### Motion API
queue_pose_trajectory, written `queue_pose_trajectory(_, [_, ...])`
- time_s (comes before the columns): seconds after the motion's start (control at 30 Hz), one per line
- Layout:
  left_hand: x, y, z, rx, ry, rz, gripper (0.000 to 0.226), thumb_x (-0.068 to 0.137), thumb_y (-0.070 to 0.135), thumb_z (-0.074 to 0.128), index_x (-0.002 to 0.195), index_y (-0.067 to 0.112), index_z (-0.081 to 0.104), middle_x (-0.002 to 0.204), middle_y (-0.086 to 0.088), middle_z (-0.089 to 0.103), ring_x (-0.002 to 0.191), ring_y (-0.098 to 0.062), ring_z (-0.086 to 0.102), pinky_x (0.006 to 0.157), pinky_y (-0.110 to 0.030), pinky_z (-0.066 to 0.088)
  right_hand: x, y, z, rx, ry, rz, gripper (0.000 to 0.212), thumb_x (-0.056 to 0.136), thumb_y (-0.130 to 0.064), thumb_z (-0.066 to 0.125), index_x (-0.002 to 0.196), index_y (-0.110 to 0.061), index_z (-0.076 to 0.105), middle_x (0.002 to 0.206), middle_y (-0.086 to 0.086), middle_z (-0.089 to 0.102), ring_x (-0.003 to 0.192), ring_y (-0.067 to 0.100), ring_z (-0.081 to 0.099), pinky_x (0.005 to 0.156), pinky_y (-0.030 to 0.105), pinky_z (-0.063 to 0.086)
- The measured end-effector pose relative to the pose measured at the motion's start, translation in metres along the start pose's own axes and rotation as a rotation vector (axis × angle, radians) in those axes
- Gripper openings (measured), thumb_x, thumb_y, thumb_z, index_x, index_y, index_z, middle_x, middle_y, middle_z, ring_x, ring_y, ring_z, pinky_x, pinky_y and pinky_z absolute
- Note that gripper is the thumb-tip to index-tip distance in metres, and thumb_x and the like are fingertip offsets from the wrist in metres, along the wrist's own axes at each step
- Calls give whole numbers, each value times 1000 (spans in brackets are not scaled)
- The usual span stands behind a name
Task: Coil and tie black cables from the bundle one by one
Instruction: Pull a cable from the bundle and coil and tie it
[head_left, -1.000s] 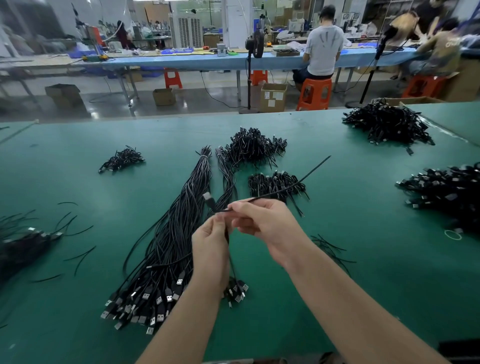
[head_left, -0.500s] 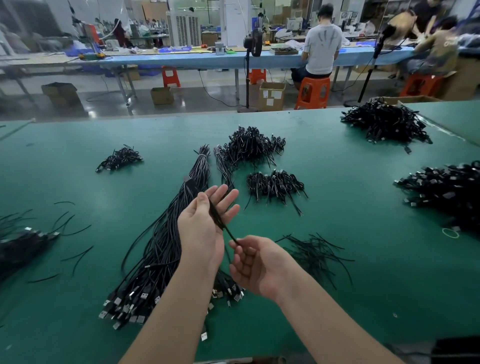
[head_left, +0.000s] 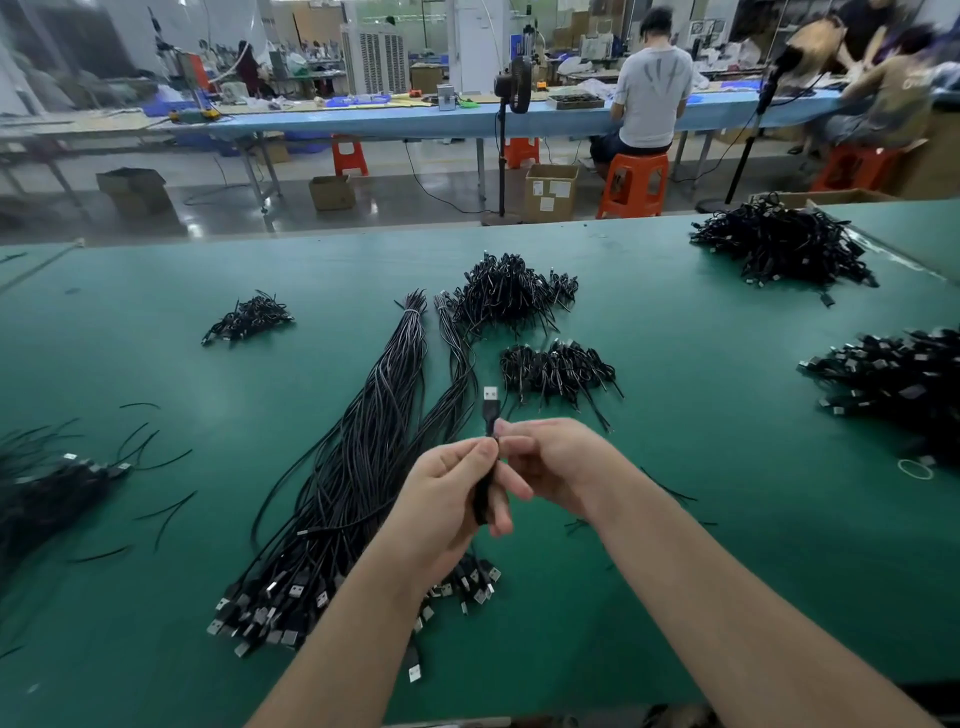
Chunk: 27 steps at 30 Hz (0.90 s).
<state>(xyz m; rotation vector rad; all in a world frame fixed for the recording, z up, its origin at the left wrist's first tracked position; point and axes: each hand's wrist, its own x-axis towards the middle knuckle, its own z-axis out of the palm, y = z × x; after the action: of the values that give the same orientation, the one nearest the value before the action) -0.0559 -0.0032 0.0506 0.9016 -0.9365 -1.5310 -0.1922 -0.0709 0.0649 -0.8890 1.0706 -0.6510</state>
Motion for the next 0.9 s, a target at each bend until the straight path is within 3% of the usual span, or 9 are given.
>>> queue_pose_trajectory(0.07, [-3, -5, 1, 15, -14, -50, 35, 98, 20, 49, 113, -6, 67, 75, -19, 70, 42, -17, 58, 42, -23, 46, -1, -13, -5, -20, 92, -87, 16, 92, -17, 69, 88, -2, 72, 61, 0, 63, 60, 14, 60, 74, 34, 61])
queue_pose_trajectory(0.13, [-4, -12, 2, 50, 10, -81, 34, 101, 18, 47, 118, -6, 64, 80, -20, 72, 44, -17, 59, 42, -24, 46, -6, -28, -9, -49, 135, -209, 15, 92, -17, 69, 87, -5, 74, 64, -2, 65, 57, 10, 60, 63, 25, 57])
queue_pose_trajectory(0.3, [3, -18, 6, 35, 143, -68, 29, 107, 12, 41, 117, -7, 60, 94, -22, 75, 48, -18, 63, 45, -24, 48, -27, -41, 1, -261, 176, -425, 14, 93, -14, 68, 84, -6, 76, 70, 3, 74, 59, 10, 66, 63, 23, 58])
queue_pose_trajectory(0.4, [9, -13, 10, 38, 244, 14, 28, 107, 13, 41, 112, -4, 64, 94, -20, 76, 52, -19, 67, 49, -25, 52, -40, -33, 11, -234, 181, -485, 11, 91, -8, 68, 84, -5, 76, 74, 8, 76, 66, 19, 72, 67, 28, 61])
queue_pose_trajectory(0.53, [17, -7, 4, 122, 393, 150, 29, 107, 16, 45, 102, 2, 71, 77, -11, 75, 57, -18, 68, 56, -26, 55, -52, -12, 15, 17, 104, -437, 14, 92, 3, 60, 94, -2, 74, 84, 16, 77, 76, 25, 75, 70, 31, 62])
queue_pose_trajectory(0.6, [18, -6, 2, 223, 445, 225, 28, 107, 17, 47, 99, 10, 72, 79, -7, 77, 65, -16, 72, 59, -22, 56, -54, -1, 16, 158, 50, -367, 17, 93, 4, 57, 98, -1, 72, 92, 18, 76, 82, 27, 75, 77, 33, 62])
queue_pose_trajectory(0.67, [19, -7, 0, 263, 479, 262, 25, 107, 19, 47, 102, 16, 72, 90, 0, 79, 79, -13, 76, 66, -17, 56, -53, 6, 16, 286, 1, -277, 17, 94, 4, 53, 102, 1, 68, 96, 20, 76, 78, 25, 74, 73, 33, 62])
queue_pose_trajectory(0.8, [22, -7, -2, 145, 469, 263, 24, 108, 20, 45, 113, 8, 65, 101, -3, 78, 92, -23, 76, 73, -23, 59, -51, 17, 16, 444, -32, -145, 10, 95, 1, 53, 101, 0, 61, 94, 20, 75, 71, 24, 73, 67, 33, 61])
queue_pose_trajectory(0.9, [23, -6, 1, 14, 484, 269, 23, 107, 18, 45, 113, 7, 65, 102, -8, 77, 92, -27, 76, 72, -29, 60, -50, 27, 17, 426, -68, -96, 10, 95, -1, 56, 102, -1, 63, 96, 19, 76, 72, 23, 74, 66, 33, 61])
